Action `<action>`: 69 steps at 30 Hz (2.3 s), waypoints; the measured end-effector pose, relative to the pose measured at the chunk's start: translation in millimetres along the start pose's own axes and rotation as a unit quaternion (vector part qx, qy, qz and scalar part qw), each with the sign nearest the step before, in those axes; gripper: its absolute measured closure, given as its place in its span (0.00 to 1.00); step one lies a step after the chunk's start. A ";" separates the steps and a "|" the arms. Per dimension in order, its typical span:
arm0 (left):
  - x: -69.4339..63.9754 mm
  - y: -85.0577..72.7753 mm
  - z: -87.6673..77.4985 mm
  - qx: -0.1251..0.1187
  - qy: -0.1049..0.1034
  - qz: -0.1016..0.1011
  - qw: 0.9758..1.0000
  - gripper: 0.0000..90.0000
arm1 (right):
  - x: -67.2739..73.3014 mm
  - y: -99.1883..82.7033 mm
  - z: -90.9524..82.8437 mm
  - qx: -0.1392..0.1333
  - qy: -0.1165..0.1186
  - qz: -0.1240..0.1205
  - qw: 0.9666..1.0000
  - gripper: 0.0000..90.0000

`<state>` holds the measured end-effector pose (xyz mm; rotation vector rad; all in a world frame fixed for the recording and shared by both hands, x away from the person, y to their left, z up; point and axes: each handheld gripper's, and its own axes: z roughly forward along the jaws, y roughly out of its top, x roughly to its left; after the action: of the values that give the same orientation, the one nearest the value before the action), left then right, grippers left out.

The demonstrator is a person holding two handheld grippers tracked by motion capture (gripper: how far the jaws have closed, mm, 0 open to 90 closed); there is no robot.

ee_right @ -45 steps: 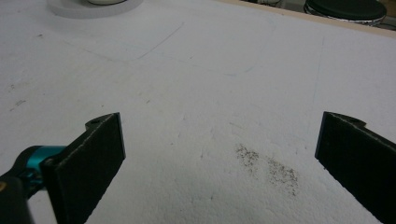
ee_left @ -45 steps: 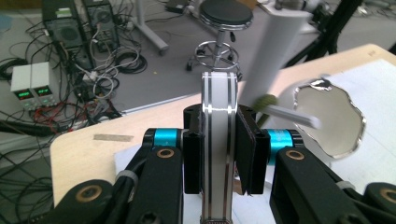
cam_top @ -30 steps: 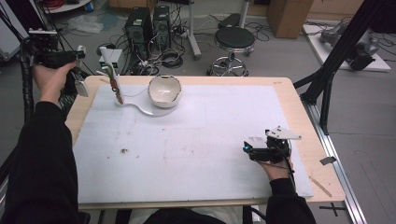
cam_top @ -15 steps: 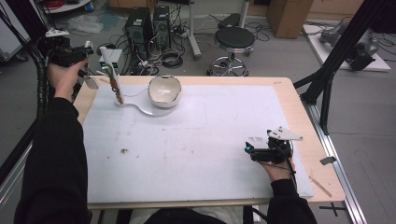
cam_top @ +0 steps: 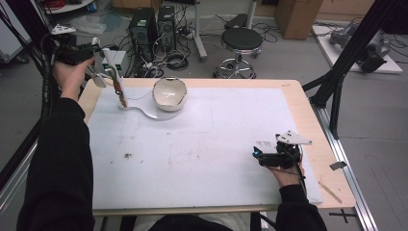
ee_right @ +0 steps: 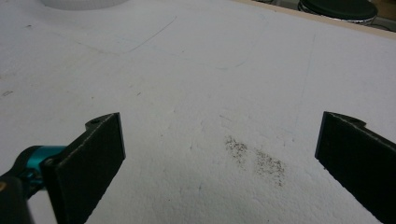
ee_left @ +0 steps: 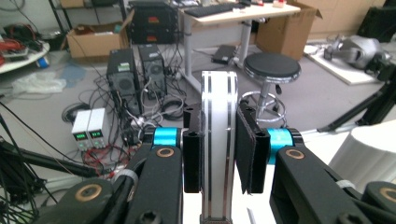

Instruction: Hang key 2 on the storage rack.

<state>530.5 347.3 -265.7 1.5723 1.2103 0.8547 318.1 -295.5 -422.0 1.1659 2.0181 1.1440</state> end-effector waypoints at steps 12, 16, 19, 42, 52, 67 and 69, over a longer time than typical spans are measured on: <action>-11.5 -0.4 3.1 0.003 -0.013 0.001 1.000 0.82 | -0.3 -0.2 -0.9 0.000 -0.002 -0.002 1.000 0.01; -8.6 -1.1 2.4 0.006 -0.024 -0.014 1.000 0.83 | 0.1 -0.3 -0.4 0.003 -0.003 -0.002 1.000 0.01; -8.7 -2.5 3.0 0.009 -0.030 -0.019 0.999 0.82 | 0.3 -0.4 0.1 0.004 -0.004 -0.004 1.000 0.01; 9.7 -10.5 -12.7 0.075 -0.044 -0.108 0.990 0.06 | 3.2 1.8 0.6 0.001 -0.011 -0.015 1.000 0.01; 12.6 -19.9 -37.1 0.057 -0.028 -0.116 0.991 0.02 | 6.1 3.8 0.2 -0.002 -0.007 -0.021 1.000 0.01; 0.8 -31.6 -59.8 0.049 -0.040 -0.103 0.993 0.02 | 8.2 4.9 3.2 0.005 -0.006 -0.028 1.000 0.01; -1.7 -32.5 -62.0 0.045 -0.043 -0.101 0.993 0.02 | 8.5 4.9 3.3 0.005 -0.007 -0.028 1.000 0.01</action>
<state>463.5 363.9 -277.2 1.5119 1.3353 0.6033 318.6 -285.4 -419.7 1.1131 2.0359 1.0968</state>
